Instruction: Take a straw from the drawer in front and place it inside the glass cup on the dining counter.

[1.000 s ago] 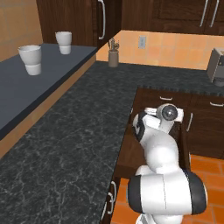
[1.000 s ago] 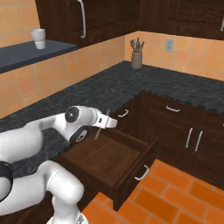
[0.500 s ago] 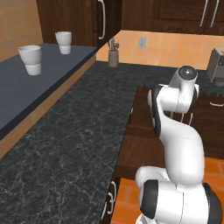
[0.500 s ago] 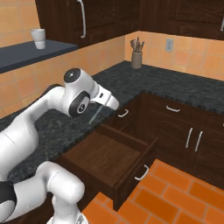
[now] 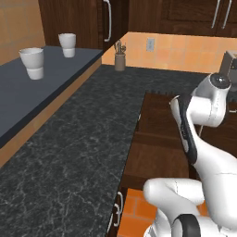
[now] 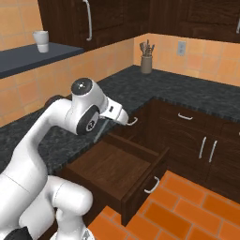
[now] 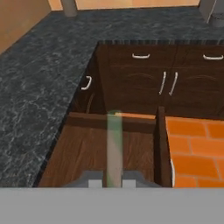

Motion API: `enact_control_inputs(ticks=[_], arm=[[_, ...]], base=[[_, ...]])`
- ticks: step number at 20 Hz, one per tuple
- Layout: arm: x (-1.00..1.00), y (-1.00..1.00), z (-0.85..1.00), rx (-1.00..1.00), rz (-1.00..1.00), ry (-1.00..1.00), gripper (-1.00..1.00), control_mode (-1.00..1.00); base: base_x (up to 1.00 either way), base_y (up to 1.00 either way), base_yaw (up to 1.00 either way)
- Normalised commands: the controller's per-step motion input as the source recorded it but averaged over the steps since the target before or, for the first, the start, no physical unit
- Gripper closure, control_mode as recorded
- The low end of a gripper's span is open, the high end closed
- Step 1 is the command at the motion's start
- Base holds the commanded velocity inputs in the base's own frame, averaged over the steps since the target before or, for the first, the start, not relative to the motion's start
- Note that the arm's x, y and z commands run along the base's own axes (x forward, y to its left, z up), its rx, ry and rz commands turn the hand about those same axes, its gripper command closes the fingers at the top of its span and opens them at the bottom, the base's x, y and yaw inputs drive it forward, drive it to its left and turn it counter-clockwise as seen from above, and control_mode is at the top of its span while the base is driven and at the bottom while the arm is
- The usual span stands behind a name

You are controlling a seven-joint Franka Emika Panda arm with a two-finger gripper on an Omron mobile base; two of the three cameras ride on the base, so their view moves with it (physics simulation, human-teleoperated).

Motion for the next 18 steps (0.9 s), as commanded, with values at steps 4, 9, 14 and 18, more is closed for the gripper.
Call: enact_control_inputs(ticks=[4,9,14,18], arm=[[-0.06,0.00,-0.27,0.01,0.10,0.05,1.00,-1.00],[0.00,0.00,0.00,0.00,0.00,0.00,1.00,1.00],[0.00,0.00,0.00,0.00,0.00,0.00,1.00,1.00],[0.00,0.00,0.00,0.00,0.00,0.00,1.00,1.00]], base=[[0.00,0.00,0.00],[-0.96,-0.19,0.00],[-0.91,-0.54,-0.38],[-0.07,-0.56,-0.80]])
